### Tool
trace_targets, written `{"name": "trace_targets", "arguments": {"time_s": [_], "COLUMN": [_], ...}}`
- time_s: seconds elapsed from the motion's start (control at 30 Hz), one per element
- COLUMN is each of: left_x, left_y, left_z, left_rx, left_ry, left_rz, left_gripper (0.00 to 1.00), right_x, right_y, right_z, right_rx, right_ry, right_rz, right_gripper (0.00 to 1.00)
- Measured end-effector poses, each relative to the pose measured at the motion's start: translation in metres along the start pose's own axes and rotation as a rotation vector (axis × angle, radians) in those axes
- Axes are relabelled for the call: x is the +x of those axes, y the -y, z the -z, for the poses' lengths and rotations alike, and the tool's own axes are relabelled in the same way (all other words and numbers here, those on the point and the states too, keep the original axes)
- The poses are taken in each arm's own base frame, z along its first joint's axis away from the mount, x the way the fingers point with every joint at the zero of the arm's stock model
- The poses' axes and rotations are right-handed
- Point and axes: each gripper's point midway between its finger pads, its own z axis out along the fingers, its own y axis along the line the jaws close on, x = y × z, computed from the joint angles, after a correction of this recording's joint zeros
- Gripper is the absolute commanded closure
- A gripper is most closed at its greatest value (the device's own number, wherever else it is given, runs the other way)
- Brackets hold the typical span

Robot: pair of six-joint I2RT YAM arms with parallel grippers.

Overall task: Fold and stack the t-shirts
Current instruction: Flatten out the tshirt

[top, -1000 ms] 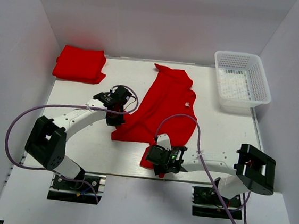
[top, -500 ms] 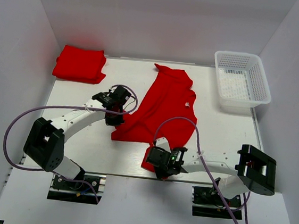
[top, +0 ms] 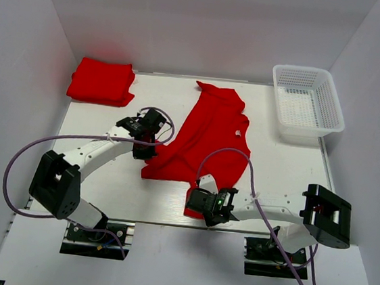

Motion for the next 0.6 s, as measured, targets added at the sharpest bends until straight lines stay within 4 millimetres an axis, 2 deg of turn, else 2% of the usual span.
{"name": "trace_targets", "arguments": {"time_s": [0.07,0.13,0.23,0.3,0.47,0.6], "left_x": [-0.003,-0.012,-0.038,-0.066,-0.13,-0.163], "left_y": [-0.002,-0.002,-0.001,0.002,0.0,-0.01], "left_z": [0.004,0.013,0.041,0.068,0.134,0.164], "left_rx": [-0.008,-0.004,0.022,0.051,0.077,0.042], "left_ry": [0.011,0.045,0.146,0.246,0.479,0.588], "left_rz": [0.003,0.014,0.045,0.08,0.171,0.225], "left_gripper": [1.0,1.0,1.0,1.0,1.0,1.0], "right_x": [-0.005,-0.02,-0.059,-0.093,-0.156,-0.199], "right_y": [0.007,0.014,0.02,0.032,0.096,0.135], "right_z": [0.003,0.009,0.031,0.05,0.095,0.127], "right_rx": [0.03,0.057,0.073,0.082,0.176,0.262], "right_ry": [0.028,0.084,0.206,0.314,0.55,0.672], "right_rz": [0.002,-0.008,-0.053,-0.115,-0.272,-0.317], "right_gripper": [1.0,1.0,1.0,1.0,1.0,1.0]}}
